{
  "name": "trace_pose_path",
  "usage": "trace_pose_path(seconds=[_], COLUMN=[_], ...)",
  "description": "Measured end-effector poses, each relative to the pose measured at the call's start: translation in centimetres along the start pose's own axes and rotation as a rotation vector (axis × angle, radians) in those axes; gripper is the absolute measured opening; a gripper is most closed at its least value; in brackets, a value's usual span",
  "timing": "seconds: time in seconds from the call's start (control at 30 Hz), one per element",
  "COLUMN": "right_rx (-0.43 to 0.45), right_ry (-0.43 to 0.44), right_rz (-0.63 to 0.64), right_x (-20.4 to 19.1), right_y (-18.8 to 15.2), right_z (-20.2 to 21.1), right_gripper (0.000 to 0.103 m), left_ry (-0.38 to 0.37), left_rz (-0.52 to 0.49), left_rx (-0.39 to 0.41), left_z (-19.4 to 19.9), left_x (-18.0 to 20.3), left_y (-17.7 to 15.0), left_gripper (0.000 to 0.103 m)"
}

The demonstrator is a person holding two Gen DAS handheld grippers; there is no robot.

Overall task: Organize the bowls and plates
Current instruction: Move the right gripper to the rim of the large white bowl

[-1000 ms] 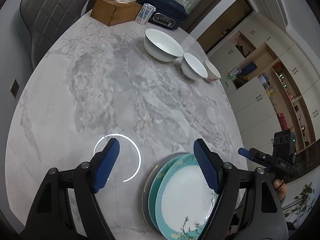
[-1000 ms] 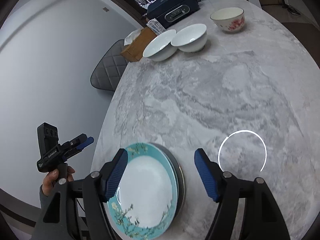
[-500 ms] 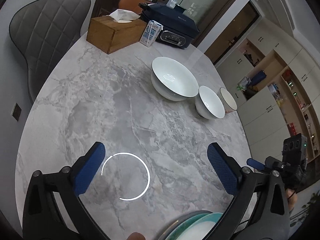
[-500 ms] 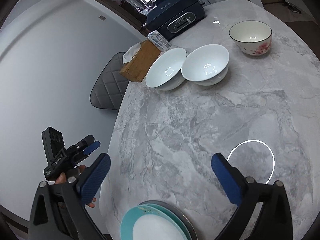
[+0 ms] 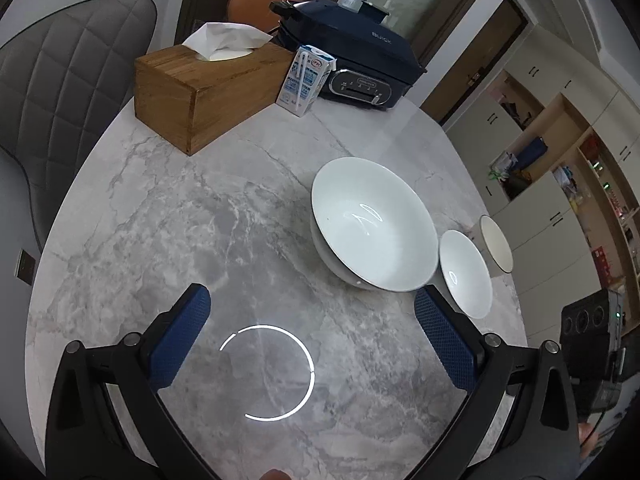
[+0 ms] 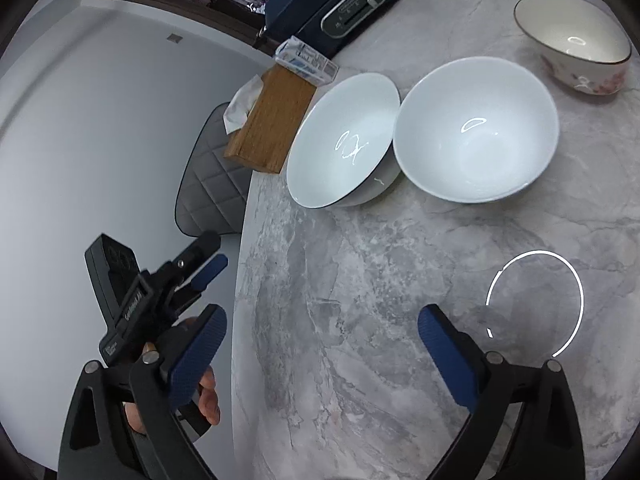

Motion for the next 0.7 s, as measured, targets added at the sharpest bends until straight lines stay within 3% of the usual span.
trace_pose_path(seconds=[0.17,0.37,0.57,0.7], right_rx=[0.013,0.028,0.062,0.09], right_ry=[0.011,0.005,-0.009,-0.032], right_rz=[-0.066,-0.15,-0.197,-0.212], right_x=[0.7,1.8,2.5,2.9], right_y=[1.3,2.8,4.0,4.6], right_z=[-2.4,-4.6,-5.9,-6.3], right_gripper=[0.088,0.071,0.067,0.066], left_ry=[-0.006,-0.008,-0.026,-0.065], left_rz=[0.032,0.026,-0.023,0.0], left_rx=[-0.052,-0.073,-0.09,-0.094], left_z=[-4.2,-7.9,-10.3,-11.5], left_x=[-1.0,-2.0,-1.6,-1.4], left_y=[1.5,2.7,3.2,3.7], left_gripper=[0.102,0.102,0.102,0.09])
Point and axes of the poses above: each gripper's, at about its wrist camera, not at the fingertips, and z roughly against the way its jaws point, x to its right, y to its top, the point moved 7 cm from there along -z, roughly the way its jaws point, and after that the axes turned 6 degrees about x, right-handed, at the moved point
